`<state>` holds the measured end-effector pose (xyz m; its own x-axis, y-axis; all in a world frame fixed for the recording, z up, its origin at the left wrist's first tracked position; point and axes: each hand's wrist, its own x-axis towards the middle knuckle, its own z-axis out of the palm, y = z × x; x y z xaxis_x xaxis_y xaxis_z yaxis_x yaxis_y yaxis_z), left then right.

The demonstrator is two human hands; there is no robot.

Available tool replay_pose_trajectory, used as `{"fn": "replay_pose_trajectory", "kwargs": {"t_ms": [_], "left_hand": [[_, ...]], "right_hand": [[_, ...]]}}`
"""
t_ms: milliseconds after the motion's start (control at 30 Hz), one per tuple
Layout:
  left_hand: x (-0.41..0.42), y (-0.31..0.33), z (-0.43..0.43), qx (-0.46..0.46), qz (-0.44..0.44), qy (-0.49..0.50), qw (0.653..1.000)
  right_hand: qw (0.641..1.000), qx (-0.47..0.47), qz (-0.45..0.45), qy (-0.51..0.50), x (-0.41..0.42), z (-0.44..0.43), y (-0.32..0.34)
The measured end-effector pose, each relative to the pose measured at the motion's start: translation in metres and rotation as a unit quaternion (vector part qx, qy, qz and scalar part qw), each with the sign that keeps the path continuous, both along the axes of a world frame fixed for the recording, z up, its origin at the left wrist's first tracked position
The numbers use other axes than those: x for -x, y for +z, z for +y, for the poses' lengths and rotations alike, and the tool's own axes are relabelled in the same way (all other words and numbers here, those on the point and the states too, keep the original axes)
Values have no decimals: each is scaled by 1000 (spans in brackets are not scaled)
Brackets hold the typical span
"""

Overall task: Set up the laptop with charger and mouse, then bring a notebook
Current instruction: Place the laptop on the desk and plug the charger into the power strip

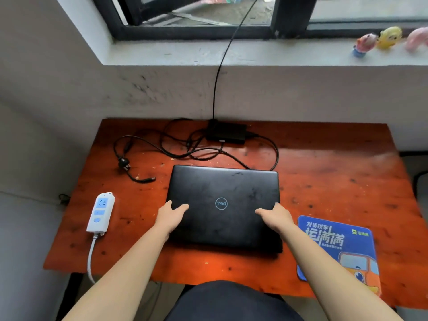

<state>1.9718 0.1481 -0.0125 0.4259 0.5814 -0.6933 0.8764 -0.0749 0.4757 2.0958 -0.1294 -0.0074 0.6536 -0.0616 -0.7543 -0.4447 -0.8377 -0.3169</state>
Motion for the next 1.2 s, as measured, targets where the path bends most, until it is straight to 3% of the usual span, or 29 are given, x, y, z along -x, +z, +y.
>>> {"fn": "replay_pose_trajectory", "kwargs": {"t_ms": [100,333,433,833,1067,1200], "left_hand": [[6,14,1,-21,-25,4,999],[33,36,40,-208,64,-205,954],[35,32,72,-234,64,-258,935],[-8,-44,167,-296,6,-421,858],[-13,-73,193,-306,-153,-358,869],[-23,-78,195,-296,-235,-365,851]], "right_hand": [[997,-20,-59,48,-8,23,8],[977,-33,-127,166,6,91,13],[966,-13,-132,220,11,113,9],[952,44,-119,278,45,194,-20],[931,110,8,348,49,220,-31],[930,132,38,341,45,225,-36]]}}
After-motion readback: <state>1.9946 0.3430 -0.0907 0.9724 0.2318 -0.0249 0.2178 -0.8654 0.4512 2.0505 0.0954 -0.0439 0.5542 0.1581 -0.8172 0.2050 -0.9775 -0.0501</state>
